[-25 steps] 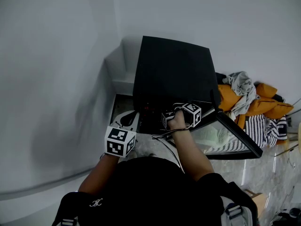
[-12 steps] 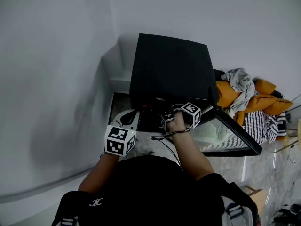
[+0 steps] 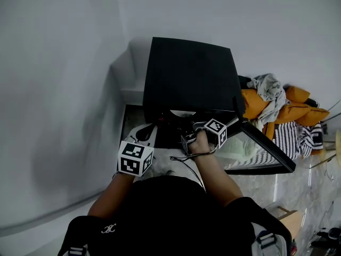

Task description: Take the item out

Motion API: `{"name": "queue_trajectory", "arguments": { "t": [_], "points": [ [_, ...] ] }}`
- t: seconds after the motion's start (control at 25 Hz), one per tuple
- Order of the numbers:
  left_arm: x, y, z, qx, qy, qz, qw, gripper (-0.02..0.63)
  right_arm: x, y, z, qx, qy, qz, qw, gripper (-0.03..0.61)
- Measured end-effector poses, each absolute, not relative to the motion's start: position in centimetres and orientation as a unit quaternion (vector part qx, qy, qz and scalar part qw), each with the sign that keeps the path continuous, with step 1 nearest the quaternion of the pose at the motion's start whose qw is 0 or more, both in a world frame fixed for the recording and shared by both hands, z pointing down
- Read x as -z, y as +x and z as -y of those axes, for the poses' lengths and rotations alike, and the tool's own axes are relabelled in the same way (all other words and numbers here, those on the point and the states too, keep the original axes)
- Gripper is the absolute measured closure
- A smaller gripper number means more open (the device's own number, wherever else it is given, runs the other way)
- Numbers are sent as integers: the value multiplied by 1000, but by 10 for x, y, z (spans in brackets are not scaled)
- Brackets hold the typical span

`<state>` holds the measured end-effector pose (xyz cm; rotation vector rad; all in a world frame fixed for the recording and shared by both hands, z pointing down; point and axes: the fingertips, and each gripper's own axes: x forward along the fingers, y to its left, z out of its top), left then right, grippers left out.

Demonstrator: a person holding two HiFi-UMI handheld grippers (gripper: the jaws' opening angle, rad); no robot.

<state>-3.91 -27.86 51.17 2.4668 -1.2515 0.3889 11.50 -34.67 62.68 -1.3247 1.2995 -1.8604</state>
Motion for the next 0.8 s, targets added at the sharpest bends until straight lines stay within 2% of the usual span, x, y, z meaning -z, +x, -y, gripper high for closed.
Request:
{"name": "queue_trajectory", "arguments": {
  "t": [0.52, 0.64, 0.8],
  "points": [
    [-512, -33, 280, -139, 874, 432, 172, 614, -625, 115, 334, 678, -494, -484, 248, 554],
    [-513, -36, 280, -140, 873, 434, 173, 614, -621, 110, 340, 670, -490, -501, 242, 522],
    [-512, -37, 279, -140, 873, 435, 171, 614, -624, 106, 343, 674, -488, -498, 244, 518]
  ]
}}
